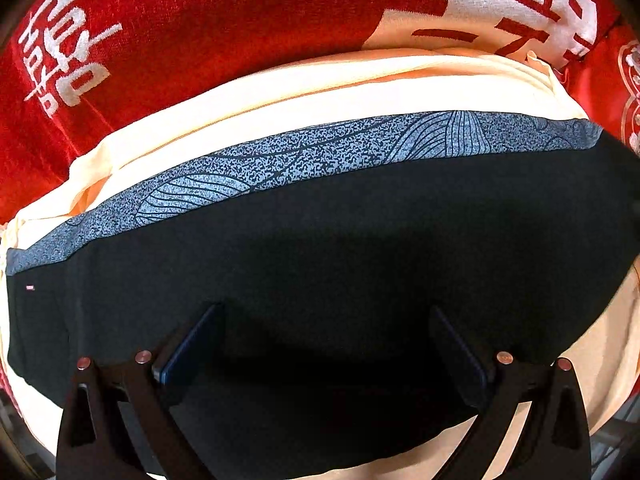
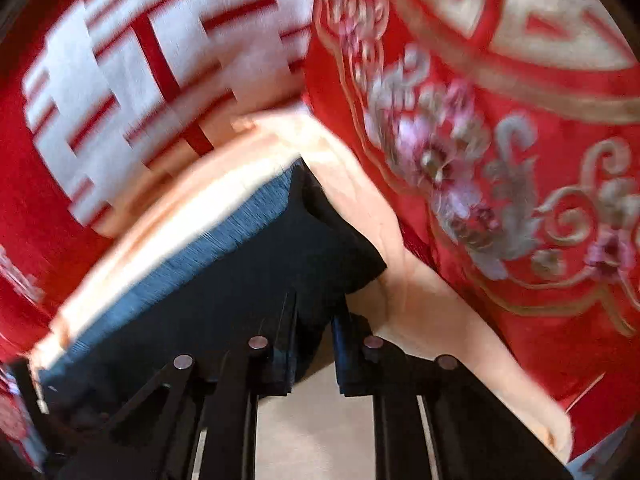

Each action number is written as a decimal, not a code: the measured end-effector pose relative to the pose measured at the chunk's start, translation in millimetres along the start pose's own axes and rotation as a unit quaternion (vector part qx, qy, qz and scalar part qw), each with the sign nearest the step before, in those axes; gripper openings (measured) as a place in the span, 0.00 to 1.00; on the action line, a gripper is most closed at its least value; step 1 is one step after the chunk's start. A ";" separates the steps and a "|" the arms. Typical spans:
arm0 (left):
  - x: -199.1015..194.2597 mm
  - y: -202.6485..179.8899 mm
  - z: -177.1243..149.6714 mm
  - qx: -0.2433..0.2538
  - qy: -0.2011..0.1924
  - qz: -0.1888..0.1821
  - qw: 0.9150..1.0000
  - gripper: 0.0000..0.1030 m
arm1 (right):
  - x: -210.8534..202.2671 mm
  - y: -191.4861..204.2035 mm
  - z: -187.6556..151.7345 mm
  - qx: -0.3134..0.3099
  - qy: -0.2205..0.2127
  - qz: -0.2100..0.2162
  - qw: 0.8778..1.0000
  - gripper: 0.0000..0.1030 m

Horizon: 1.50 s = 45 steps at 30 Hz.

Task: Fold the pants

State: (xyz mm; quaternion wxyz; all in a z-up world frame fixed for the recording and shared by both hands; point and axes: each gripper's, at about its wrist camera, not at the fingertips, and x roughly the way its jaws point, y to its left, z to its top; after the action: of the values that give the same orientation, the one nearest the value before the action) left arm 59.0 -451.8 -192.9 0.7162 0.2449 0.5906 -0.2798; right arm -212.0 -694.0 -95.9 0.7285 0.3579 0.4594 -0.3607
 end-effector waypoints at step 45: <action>26.7 14.2 11.5 0.001 0.004 -0.007 1.000 1.00 | -15.2 -20.5 -89.4 0.066 0.057 0.123 0.988 0.63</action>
State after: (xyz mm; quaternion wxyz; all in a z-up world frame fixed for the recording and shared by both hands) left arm 80.9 -452.4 -216.7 0.7118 0.2428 0.5947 -0.2843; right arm -271.1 -624.8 -114.4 0.7145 0.4796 0.4279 -0.2766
